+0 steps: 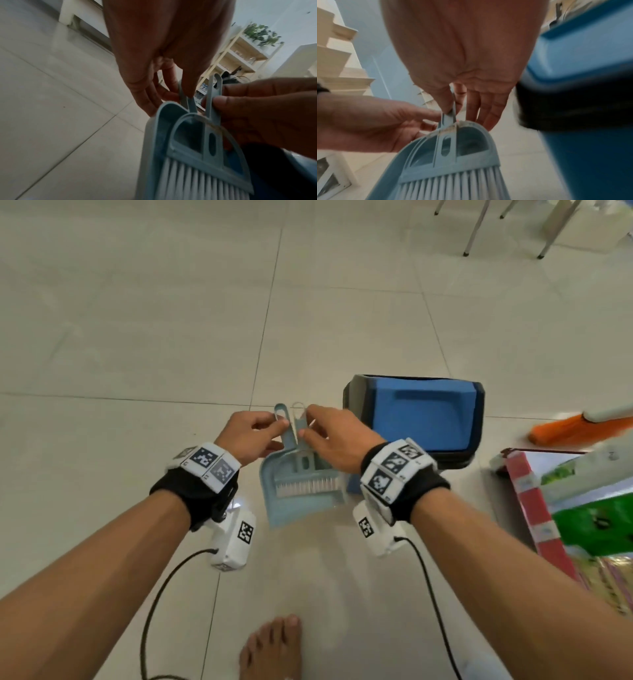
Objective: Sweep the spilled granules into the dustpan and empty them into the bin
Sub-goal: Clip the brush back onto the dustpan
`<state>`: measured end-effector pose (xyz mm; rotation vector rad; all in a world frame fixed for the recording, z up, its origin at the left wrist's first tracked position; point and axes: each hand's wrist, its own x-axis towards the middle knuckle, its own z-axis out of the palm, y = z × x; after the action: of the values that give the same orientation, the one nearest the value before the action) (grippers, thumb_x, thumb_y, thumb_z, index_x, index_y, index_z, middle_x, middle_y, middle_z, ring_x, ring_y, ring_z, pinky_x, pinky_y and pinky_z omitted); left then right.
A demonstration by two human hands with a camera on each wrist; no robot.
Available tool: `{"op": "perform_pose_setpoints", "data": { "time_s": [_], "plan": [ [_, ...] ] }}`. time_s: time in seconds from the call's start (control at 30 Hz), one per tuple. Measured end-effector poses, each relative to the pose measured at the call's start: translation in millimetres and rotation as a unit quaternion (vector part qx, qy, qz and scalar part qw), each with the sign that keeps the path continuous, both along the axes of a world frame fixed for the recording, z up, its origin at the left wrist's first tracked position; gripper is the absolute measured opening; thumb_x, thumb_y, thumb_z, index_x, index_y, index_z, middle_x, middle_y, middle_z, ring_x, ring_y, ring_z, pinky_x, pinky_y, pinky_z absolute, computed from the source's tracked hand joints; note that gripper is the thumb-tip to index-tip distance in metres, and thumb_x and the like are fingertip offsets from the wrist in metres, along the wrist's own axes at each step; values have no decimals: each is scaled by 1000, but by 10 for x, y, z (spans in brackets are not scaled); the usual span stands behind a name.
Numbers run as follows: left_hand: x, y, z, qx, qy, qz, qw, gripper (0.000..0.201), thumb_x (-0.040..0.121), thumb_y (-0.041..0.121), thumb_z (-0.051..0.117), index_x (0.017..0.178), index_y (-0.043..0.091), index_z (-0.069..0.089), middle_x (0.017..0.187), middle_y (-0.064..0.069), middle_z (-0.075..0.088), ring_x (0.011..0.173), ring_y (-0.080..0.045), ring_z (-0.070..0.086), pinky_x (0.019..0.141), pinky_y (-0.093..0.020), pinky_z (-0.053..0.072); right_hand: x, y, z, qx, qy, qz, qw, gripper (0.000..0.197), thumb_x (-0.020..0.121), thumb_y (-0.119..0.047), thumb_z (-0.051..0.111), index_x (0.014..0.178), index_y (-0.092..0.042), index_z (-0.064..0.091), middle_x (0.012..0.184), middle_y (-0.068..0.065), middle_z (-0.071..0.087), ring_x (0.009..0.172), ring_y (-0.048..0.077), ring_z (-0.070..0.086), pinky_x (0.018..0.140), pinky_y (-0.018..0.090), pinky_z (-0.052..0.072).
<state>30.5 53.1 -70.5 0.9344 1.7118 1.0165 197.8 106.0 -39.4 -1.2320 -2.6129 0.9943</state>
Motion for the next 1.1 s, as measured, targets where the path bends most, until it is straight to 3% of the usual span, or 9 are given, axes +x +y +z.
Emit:
{"op": "perform_pose_setpoints", "data": {
  "time_s": [0.1, 0.2, 0.3, 0.4, 0.6, 0.73, 0.83, 0.97, 1.1],
  "plan": [
    [-229, 81, -259, -48, -31, -5, 998, 25, 95, 17, 62, 112, 1, 70, 105, -13, 73, 66, -11, 72, 58, -16, 55, -277, 35, -394, -52, -23, -18, 998, 16, 99, -31, 48, 105, -17, 52, 106, 10, 69, 92, 30, 63, 80, 39, 53],
    [-387, 165, -524, -69, -68, 49, 994, 29, 92, 16, 66, 115, -2, 69, 112, -18, 72, 78, -21, 71, 62, -22, 57, -448, 93, -811, -91, -12, -49, 995, 19, 97, -31, 55, 111, -18, 56, 111, 8, 67, 92, 23, 59, 78, 30, 46],
    [-478, 291, -791, -69, -15, 83, 994, 35, 88, 18, 72, 116, -2, 69, 117, -17, 70, 98, -26, 67, 86, -31, 55, -555, 164, -1183, -138, 50, -143, 979, 15, 94, -28, 61, 104, -16, 59, 99, 6, 68, 87, 22, 63, 73, 27, 46],
    [-513, 368, -1074, -104, 58, 68, 991, 42, 88, 28, 71, 121, 1, 68, 122, -13, 67, 114, -28, 62, 102, -35, 47, -622, 272, -1506, -154, 80, -242, 955, 22, 95, -27, 59, 110, -11, 62, 107, 12, 71, 96, 27, 67, 84, 37, 55],
    [-425, 369, -1544, -136, 67, 48, 987, 49, 89, 26, 68, 132, 5, 59, 131, -15, 63, 123, -27, 57, 107, -40, 42, -679, 457, -1921, -116, 56, -316, 940, 21, 96, -25, 58, 108, -10, 66, 110, 9, 70, 98, 25, 65, 86, 36, 54],
    [-414, 387, -1732, -134, 90, 35, 986, 12, 88, 24, 68, 100, 21, 66, 114, -14, 69, 116, -28, 62, 98, -32, 45, -677, 528, -2060, -42, -2, -293, 955, 27, 95, -29, 60, 112, -9, 69, 114, 14, 62, 103, 29, 61, 84, 31, 48],
    [-422, 406, -1785, -132, 89, 36, 987, 30, 88, 24, 68, 117, 14, 66, 125, -11, 67, 119, -25, 61, 101, -30, 43, -671, 543, -2107, -16, -25, -276, 961, 31, 96, -31, 58, 115, -9, 68, 116, 15, 61, 105, 29, 59, 80, 29, 42],
    [-404, 422, -1698, -145, 111, 19, 983, 53, 89, 26, 66, 138, 10, 55, 134, -8, 63, 125, -22, 56, 106, -29, 38, -681, 531, -2022, -1, -59, -278, 959, 42, 99, -34, 52, 129, -5, 54, 129, 17, 52, 119, 33, 51, 94, 38, 44],
    [-415, 349, -1406, -130, 193, -35, 972, 58, 93, 32, 61, 144, 12, 45, 143, -6, 54, 130, -24, 51, 109, -35, 38, -665, 438, -1712, -49, -55, -236, 969, 67, 103, -41, 39, 155, -6, 15, 161, 14, 17, 148, 30, 20, 120, 39, 23]
  ]
}}
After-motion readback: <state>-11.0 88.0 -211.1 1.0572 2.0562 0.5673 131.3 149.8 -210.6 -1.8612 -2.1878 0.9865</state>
